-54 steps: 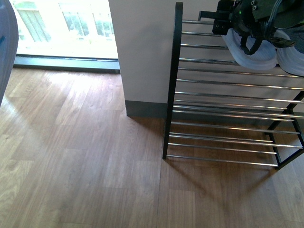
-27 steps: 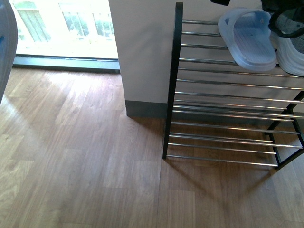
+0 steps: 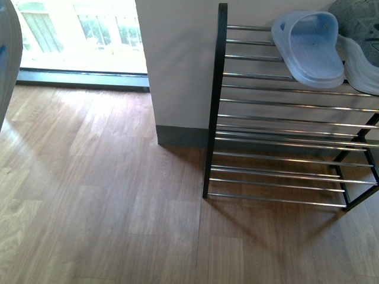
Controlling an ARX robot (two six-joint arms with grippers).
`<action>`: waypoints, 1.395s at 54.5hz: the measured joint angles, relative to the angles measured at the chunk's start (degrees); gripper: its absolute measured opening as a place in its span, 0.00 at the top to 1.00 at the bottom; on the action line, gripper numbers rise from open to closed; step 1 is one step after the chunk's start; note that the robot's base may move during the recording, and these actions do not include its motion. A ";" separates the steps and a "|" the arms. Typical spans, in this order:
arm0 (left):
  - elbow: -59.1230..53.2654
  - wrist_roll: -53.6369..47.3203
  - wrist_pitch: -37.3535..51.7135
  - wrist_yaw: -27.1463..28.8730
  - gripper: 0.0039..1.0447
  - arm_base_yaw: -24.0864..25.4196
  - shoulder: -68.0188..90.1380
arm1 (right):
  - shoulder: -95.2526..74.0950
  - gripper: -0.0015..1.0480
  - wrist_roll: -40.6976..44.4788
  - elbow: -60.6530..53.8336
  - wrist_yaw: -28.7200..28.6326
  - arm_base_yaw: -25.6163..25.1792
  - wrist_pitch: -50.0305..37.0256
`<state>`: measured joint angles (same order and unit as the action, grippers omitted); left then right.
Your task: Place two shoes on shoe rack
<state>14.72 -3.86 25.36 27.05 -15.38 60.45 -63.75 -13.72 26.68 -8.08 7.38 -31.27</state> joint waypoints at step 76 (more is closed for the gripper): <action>0.00 0.00 0.00 0.00 0.98 0.00 0.00 | 40.19 0.98 13.55 -25.57 8.07 -7.30 7.80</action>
<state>14.72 -3.86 25.36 27.05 -15.38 60.45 -23.55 -0.16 1.10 -0.01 0.08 -23.46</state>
